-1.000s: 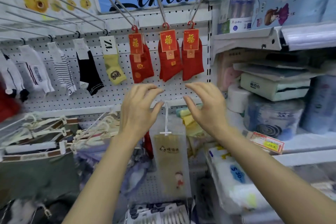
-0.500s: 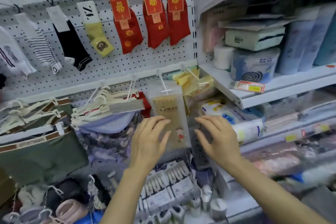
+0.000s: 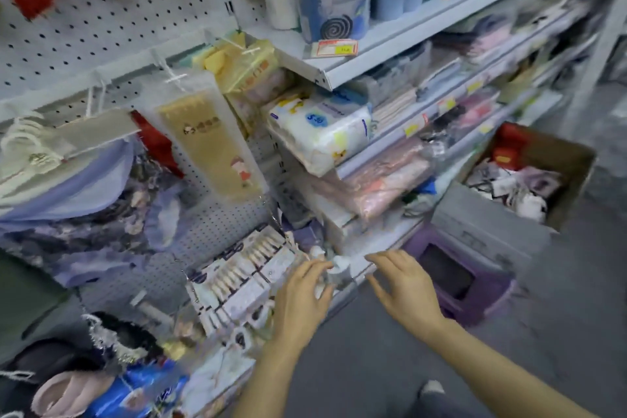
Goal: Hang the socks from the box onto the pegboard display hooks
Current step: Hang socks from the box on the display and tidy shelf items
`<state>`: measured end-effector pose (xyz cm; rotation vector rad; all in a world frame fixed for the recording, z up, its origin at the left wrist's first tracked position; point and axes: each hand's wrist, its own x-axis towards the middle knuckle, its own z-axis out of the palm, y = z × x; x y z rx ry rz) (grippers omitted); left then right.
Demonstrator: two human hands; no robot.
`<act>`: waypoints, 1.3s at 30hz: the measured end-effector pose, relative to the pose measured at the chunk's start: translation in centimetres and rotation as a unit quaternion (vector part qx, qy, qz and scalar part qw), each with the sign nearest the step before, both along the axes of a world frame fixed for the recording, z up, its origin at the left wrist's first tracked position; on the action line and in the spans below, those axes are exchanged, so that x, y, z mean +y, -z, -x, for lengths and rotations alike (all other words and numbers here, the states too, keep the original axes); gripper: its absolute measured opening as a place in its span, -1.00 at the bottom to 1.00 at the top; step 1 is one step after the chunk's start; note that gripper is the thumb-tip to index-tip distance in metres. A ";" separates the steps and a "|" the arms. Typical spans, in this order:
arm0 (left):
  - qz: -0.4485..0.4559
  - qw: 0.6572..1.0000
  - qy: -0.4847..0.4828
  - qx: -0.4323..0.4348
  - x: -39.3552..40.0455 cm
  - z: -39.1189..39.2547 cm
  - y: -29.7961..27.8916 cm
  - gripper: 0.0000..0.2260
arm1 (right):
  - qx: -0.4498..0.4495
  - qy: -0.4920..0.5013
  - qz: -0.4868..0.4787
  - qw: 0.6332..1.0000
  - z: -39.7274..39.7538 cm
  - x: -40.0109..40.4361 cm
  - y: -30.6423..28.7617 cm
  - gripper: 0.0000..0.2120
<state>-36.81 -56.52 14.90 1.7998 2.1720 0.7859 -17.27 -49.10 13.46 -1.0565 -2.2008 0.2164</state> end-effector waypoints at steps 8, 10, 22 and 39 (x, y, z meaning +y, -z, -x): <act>0.125 0.983 0.114 -0.069 3.2 -8.7 6.0 -0.72 | -0.076 0.100 0.114 0.986 -10.9 -1.4 4.7 -0.67; 0.152 0.976 0.143 -0.060 4.8 -11.4 6.9 -0.72 | -0.079 0.133 0.140 0.978 -13.9 -1.1 5.2 -0.61; 0.139 0.965 0.205 -0.085 19.6 -23.7 8.6 -0.73 | -0.072 0.230 0.166 0.956 -25.8 8.7 5.5 -0.73; 0.045 0.949 0.305 0.068 59.4 -33.0 9.5 -0.60 | -0.059 0.333 0.200 0.920 -27.9 33.5 10.0 -0.65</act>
